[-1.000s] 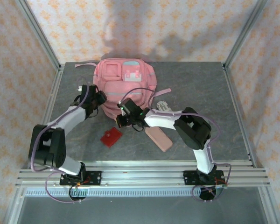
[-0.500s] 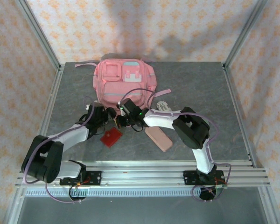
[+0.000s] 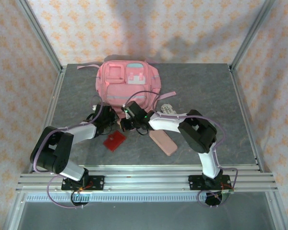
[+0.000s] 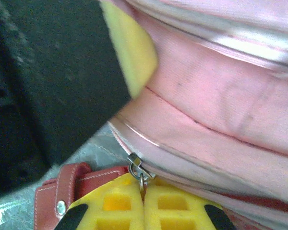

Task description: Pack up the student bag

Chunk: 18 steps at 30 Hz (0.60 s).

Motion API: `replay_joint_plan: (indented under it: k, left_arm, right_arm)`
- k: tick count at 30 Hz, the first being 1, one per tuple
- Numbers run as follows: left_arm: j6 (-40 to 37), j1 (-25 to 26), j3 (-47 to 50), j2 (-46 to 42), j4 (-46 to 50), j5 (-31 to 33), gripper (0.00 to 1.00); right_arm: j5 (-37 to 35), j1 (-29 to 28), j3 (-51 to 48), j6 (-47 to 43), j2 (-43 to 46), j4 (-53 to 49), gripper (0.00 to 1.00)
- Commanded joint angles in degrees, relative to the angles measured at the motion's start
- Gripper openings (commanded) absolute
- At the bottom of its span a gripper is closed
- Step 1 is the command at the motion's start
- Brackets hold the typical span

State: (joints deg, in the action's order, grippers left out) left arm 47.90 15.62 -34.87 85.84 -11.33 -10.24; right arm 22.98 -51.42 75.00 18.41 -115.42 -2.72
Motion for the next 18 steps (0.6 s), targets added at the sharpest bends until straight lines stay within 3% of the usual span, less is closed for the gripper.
replay_joint_plan:
  k: [1,11,18]
  left_arm:
    - [-3.0,-3.7,-0.8,-2.7,-0.9,3.3,0.0]
    - [-6.6,-8.6,-1.3,-5.7,2.1,2.7,0.0]
    - [-10.1,-8.8,-7.5,-1.9,4.2,1.7,0.0]
  right_arm:
    - [-1.3,3.2,-5.0,0.1,4.8,-5.9,0.0]
    - [-6.5,14.4,-17.8,-0.1,12.4,-4.8,0.0]
    - [-5.4,12.3,-16.4,0.9,13.0,-4.8,0.0]
